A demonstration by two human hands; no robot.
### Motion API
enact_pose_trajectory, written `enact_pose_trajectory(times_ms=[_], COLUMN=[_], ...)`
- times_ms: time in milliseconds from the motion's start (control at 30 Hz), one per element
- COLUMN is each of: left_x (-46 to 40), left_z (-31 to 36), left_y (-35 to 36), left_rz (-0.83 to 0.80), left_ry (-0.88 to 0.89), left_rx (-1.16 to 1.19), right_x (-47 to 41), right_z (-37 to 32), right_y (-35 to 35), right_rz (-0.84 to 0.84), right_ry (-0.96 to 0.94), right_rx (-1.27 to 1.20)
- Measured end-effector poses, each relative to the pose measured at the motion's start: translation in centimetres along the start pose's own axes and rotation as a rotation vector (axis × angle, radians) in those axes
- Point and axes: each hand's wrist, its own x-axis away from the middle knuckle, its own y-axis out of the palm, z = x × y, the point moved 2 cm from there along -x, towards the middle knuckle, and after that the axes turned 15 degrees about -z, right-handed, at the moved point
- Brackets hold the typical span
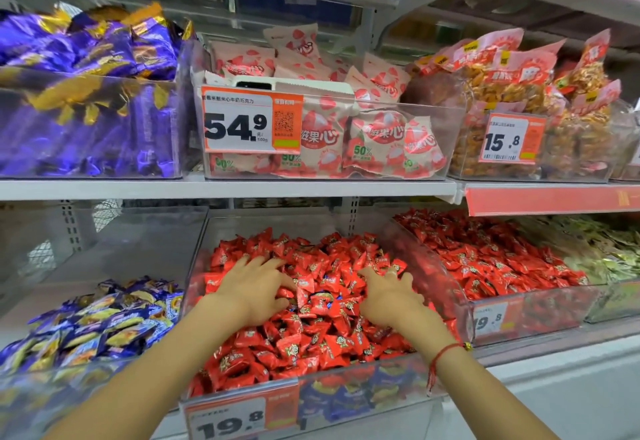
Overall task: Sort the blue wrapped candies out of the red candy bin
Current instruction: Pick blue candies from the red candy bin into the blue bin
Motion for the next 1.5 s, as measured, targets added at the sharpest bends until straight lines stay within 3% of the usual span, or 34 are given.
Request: enact_pose_trajectory(times_ms=[67,133,267,333,400,467,600,733,800,933,1167,1267,1367,1500], left_x=[0.6,1.4,2.8,3.3,3.7,4.0,3.3,1.3,0.7,1.1,2.5,2.6,2.7,2.8], left_z=[0.2,0.5,0.3,-0.1,-0.3,-0.6,-0.9,0.6,0.6,-0.4,-0.8,-0.7,-0.5,0.0], left_y=[-0.1,-0.6,-2.2,-3.0,-3.6,-3.7,-3.0,-0.1,1.2,1.2,1.6,1.6,1.3,0.1], left_rz=[0.072,0.248,0.566,0.635,0.646,0.612,0.504,0.063,-0.07,-0.058,-0.069,-0.074,-0.073,0.138], left_ry=[0.03,0.058,0.079,0.091,0.098,0.095,0.147,0.179,0.103,0.053,0.05,0.057,0.06,0.12], left_rx=[0.112,0.26,0.496,0.558,0.572,0.563,0.512,0.196,0.056,-0.016,-0.004,0.024,0.065,0.128], right_x=[0.3,0.2,-0.4,0.3,1.9,3.1,3.3,1.9,1.5,0.2,-1.3,-0.7,-0.2,1.3], right_z=[-0.9,-2.4,-6.8,-8.8,-10.2,-10.3,-5.9,0.0,0.5,-1.5,-0.1,1.6,2.7,2.3], right_y=[-0.1,0.1,1.1,1.3,1.4,1.3,-0.4,-2.3,-1.8,1.4,-0.4,-1.8,-3.3,-4.5], right_rz=[-0.013,0.023,0.086,0.031,-0.144,-0.234,-0.108,0.114,0.112,-0.024,0.299,0.332,0.26,0.143], right_ry=[-0.028,-0.082,-0.396,-0.607,-0.783,-0.874,-0.844,-0.68,-0.734,-0.801,-0.47,-0.375,-0.315,-0.419], right_rx=[-0.06,-0.142,-0.45,-0.614,-0.715,-0.638,-0.409,-0.237,-0.216,-0.021,0.625,0.699,0.647,0.469])
